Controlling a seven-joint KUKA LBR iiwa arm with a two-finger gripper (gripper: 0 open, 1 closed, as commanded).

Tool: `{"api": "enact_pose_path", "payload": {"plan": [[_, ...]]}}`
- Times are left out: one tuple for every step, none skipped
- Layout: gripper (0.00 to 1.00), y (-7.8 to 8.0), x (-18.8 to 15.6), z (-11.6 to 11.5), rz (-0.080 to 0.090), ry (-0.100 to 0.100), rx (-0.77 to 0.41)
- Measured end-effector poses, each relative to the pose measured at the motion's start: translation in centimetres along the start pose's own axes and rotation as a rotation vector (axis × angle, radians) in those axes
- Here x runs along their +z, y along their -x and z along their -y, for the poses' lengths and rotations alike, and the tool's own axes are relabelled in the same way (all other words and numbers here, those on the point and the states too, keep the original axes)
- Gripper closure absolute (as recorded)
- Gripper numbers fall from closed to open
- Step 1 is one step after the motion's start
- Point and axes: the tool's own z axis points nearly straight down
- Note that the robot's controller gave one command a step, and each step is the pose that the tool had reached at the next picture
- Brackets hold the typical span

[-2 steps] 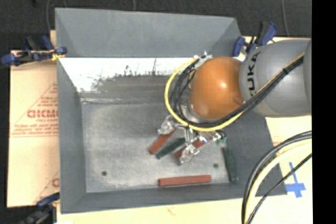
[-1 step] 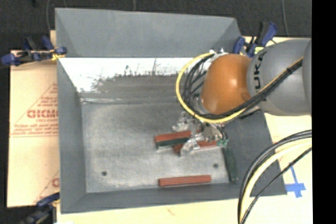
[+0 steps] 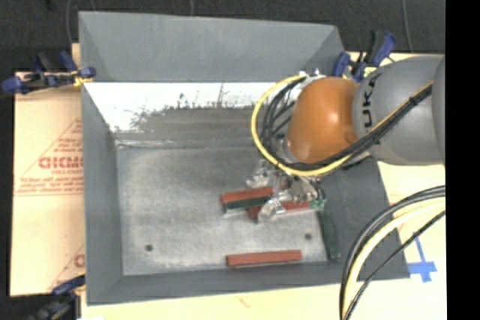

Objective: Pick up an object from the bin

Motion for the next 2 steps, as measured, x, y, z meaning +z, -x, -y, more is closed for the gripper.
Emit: {"api": "enact_pose_path", "payload": {"plan": [[1.0,-0.1,-0.4,0.0,0.001,0.0,0.0],[1.0,-0.3,-2.0,0.0,-0.001,-0.002,0.001]]}}
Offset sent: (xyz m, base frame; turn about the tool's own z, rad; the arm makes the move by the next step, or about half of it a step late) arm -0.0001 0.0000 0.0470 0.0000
